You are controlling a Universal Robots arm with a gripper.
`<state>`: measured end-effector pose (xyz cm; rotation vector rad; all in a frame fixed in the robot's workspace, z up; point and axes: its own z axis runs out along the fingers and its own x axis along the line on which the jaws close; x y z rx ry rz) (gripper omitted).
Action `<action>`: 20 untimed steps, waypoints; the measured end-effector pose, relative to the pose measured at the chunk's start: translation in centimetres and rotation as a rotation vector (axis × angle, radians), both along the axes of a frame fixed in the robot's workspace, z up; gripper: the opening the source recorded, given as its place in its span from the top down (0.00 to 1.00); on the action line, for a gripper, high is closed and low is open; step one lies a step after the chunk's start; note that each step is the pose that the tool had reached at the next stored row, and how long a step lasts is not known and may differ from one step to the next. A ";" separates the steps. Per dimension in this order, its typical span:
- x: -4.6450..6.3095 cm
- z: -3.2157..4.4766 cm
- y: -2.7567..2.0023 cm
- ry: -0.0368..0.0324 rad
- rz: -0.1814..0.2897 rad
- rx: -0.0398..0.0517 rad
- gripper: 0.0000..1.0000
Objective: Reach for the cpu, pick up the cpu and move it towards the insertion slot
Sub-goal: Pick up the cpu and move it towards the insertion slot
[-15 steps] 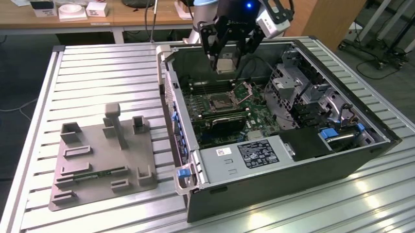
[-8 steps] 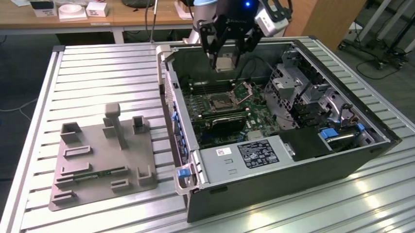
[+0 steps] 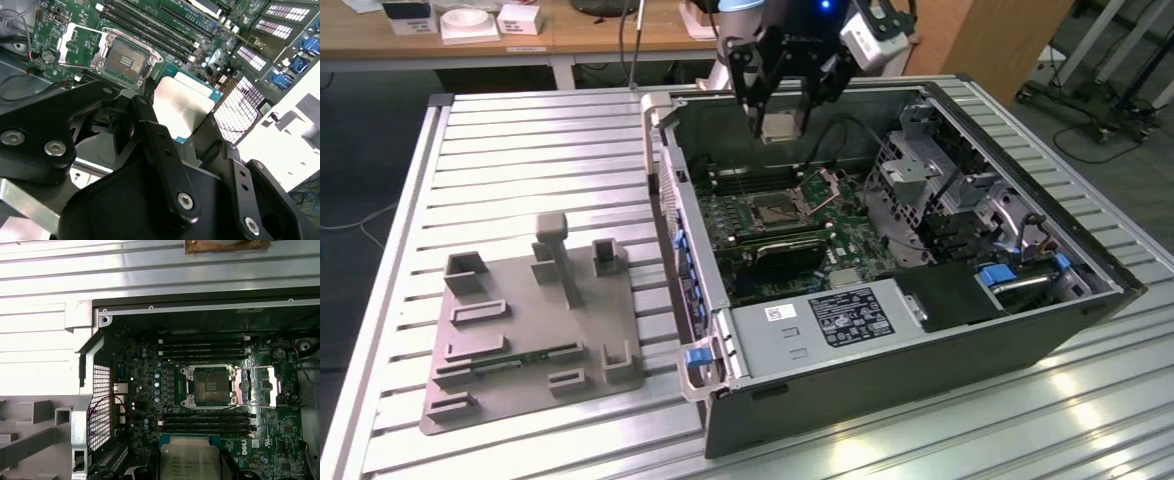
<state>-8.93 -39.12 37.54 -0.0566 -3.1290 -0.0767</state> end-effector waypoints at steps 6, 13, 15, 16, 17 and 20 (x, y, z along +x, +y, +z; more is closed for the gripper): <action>0.2 -0.01 0.63 0.0000 0.000 0.0000 0.45; 0.9 -0.02 1.49 0.0000 0.000 0.0000 0.45; 1.2 -0.04 1.82 0.0000 0.000 0.0001 0.45; 1.4 -0.04 1.95 -0.0001 0.000 0.0003 0.45; 1.6 -0.04 2.07 0.0000 0.000 0.0005 0.45; 2.2 -0.06 2.39 0.0000 0.000 0.0012 0.45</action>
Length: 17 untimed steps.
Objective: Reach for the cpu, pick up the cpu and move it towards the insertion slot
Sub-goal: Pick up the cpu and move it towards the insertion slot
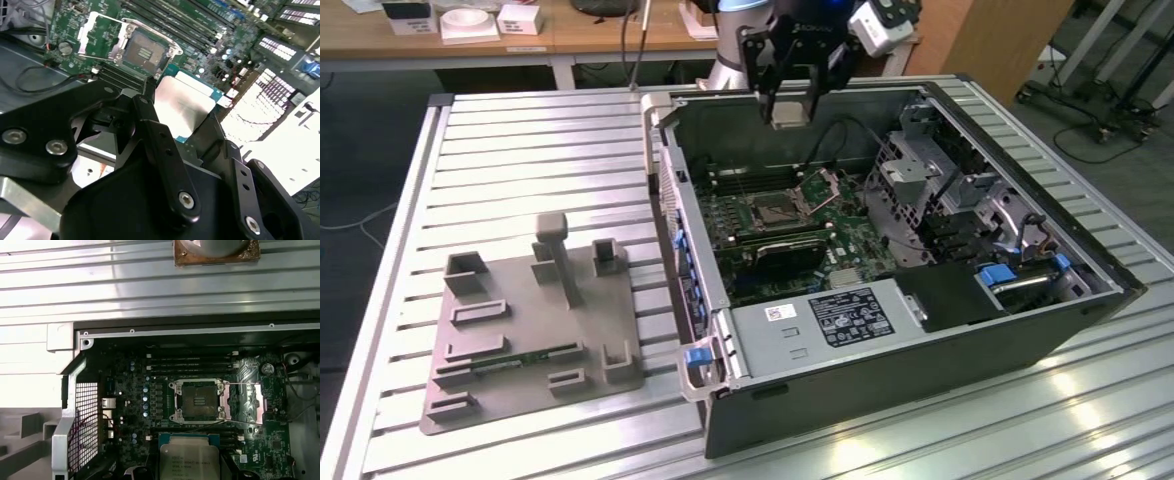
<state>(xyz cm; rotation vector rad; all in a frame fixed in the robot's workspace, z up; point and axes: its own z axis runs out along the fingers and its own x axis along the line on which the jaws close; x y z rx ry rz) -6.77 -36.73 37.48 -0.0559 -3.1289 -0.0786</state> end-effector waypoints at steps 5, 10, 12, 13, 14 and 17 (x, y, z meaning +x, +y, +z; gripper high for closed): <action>0.7 -0.06 0.45 0.0000 0.003 0.0009 0.45; 0.8 -0.23 0.67 -0.0001 0.036 0.0010 0.45; 0.8 -0.30 0.68 0.0001 0.066 0.0008 0.45; 0.8 -0.33 0.68 0.0000 0.078 0.0009 0.45; 0.8 -0.33 0.68 0.0000 0.081 0.0009 0.45; 0.8 -0.33 0.68 0.0001 0.081 0.0009 0.45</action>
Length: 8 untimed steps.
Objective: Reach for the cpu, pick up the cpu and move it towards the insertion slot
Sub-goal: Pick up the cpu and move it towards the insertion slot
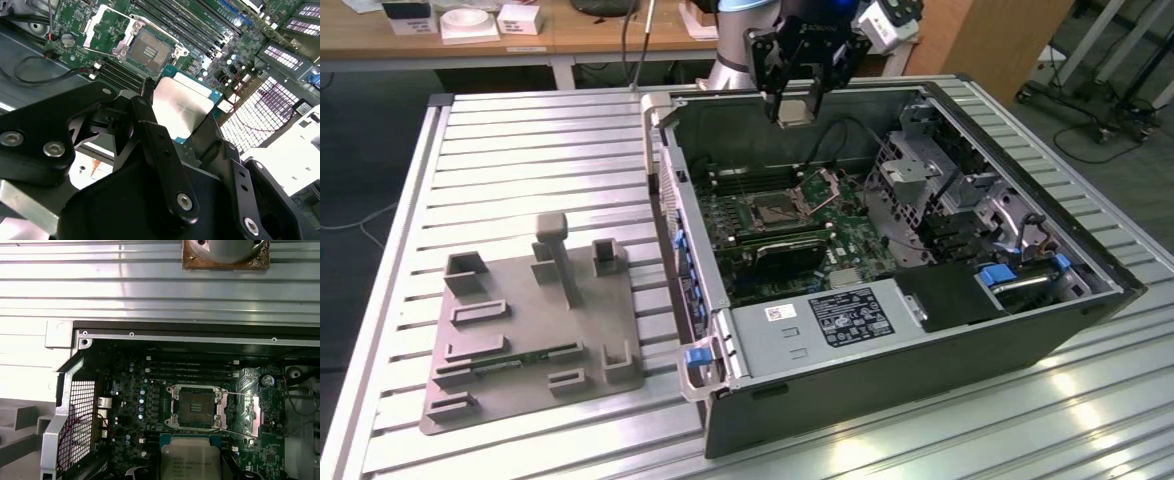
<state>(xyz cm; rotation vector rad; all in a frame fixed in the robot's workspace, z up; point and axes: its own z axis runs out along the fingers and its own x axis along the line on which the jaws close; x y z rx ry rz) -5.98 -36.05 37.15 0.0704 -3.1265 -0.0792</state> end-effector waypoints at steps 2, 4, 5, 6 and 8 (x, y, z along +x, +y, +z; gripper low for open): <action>0.0 -0.01 0.00 -0.0001 0.000 0.0001 0.45; 0.1 -0.05 0.06 0.0000 -0.008 0.0001 0.45; 0.1 -0.06 0.08 0.0001 -0.015 0.0000 0.45; 0.1 -0.08 0.11 0.0000 -0.022 0.0001 0.45; 0.2 -0.12 0.23 0.0000 -0.031 0.0001 0.45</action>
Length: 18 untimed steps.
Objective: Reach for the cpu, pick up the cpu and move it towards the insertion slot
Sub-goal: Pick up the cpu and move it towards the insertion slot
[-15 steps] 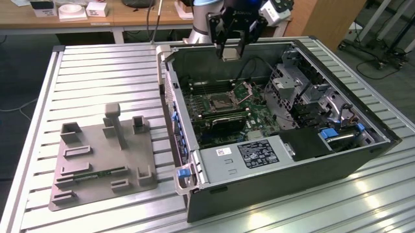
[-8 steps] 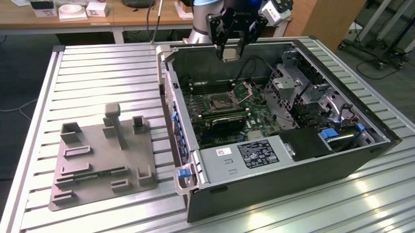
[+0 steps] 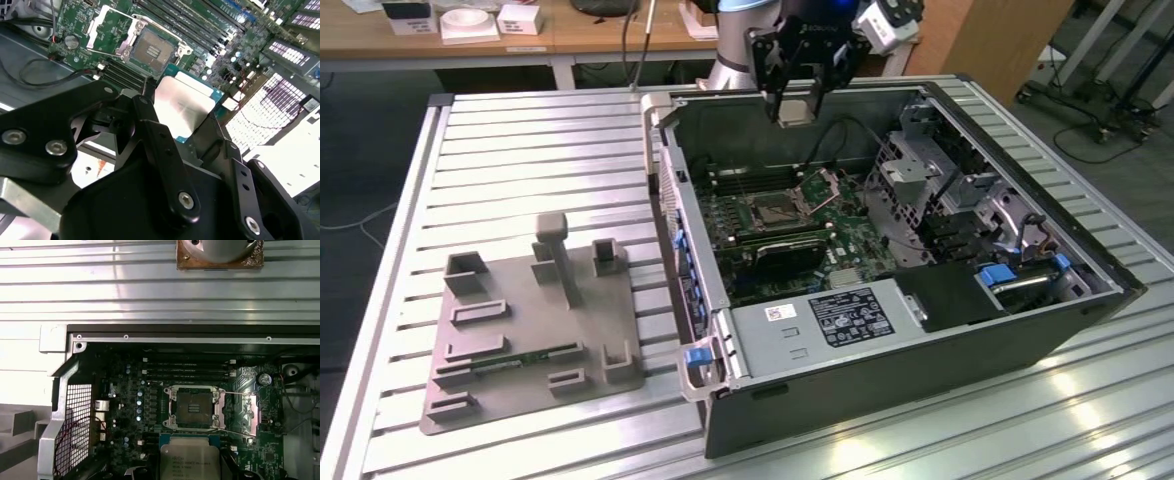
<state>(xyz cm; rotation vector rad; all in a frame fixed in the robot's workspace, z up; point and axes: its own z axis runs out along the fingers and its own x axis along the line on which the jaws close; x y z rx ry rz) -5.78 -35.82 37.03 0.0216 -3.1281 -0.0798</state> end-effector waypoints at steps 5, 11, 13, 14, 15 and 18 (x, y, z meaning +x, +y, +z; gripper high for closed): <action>0.6 -0.15 0.99 0.0000 -0.002 0.0000 0.45; 1.6 -0.35 2.23 -0.0005 -0.002 0.0000 0.45; 1.6 -0.38 2.46 -0.0009 -0.002 -0.0002 0.45; 1.6 -0.38 2.45 -0.0009 -0.002 -0.0001 0.45; 1.6 -0.38 2.46 -0.0010 -0.002 0.0000 0.45; 1.6 -0.38 2.46 -0.0010 -0.002 0.0007 0.45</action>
